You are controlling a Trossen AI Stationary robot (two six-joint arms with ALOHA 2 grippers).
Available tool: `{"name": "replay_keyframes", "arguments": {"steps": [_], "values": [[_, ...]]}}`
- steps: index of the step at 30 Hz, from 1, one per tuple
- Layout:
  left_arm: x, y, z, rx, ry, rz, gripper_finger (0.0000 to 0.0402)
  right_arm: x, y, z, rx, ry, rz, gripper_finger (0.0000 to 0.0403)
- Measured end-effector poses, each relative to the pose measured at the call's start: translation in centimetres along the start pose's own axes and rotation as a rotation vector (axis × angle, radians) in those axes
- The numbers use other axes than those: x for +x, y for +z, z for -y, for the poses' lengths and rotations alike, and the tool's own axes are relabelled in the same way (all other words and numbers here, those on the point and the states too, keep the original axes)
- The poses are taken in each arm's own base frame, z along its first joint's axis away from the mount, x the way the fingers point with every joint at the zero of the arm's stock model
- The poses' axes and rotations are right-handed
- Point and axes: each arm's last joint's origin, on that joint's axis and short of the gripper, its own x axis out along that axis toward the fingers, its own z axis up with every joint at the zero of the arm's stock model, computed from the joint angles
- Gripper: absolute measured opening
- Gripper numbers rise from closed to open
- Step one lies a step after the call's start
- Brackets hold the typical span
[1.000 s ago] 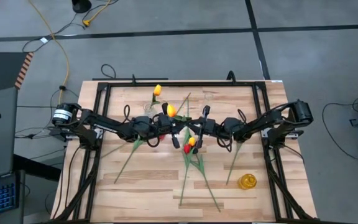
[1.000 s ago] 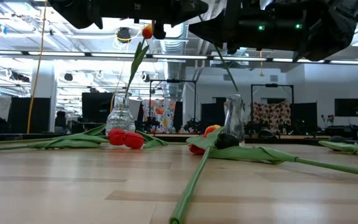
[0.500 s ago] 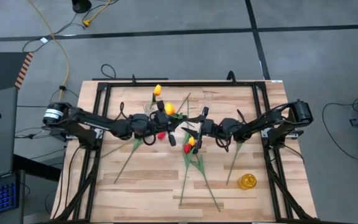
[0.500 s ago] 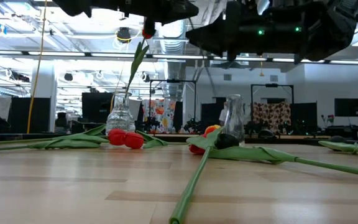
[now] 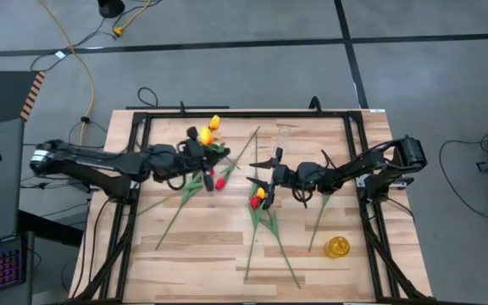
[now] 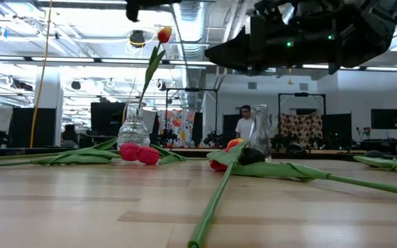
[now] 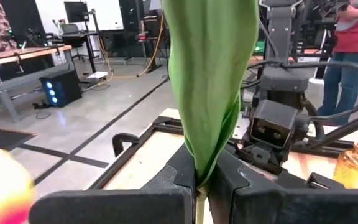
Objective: Sort flowers into vase by color
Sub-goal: Put the bottom left yellow tulip into the left transparent vase
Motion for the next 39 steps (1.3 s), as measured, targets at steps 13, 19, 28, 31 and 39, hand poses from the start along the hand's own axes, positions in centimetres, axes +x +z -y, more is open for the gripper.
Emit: {"name": "replay_keyframes", "arguments": {"steps": [13, 19, 28, 31, 39], "values": [[-6.0, 1.9, -3.2, -0.019, 0.155, -0.039, 0.0004, 0.0, -0.1, 0.0, -0.004, -0.001, -0.014, 0.0234], [-7.6, 1.9, -4.3, -0.003, 0.265, -0.070, 0.0004, 0.0, -0.1, 0.0, -0.005, -0.001, -0.013, 0.0234], [-7.3, 1.5, -4.9, 0.022, 0.387, -0.095, 0.0004, 0.0, -0.1, 0.0, -0.005, -0.001, -0.014, 0.0234], [-6.4, 1.0, -5.2, 0.034, 0.415, -0.128, 0.0004, 0.0, -0.1, 0.0, -0.005, -0.001, -0.013, 0.0234], [-3.8, -0.5, -5.5, 0.036, 0.466, -0.209, 0.0004, 0.0, -0.1, 0.0, -0.003, -0.001, -0.013, 0.0234]]}}
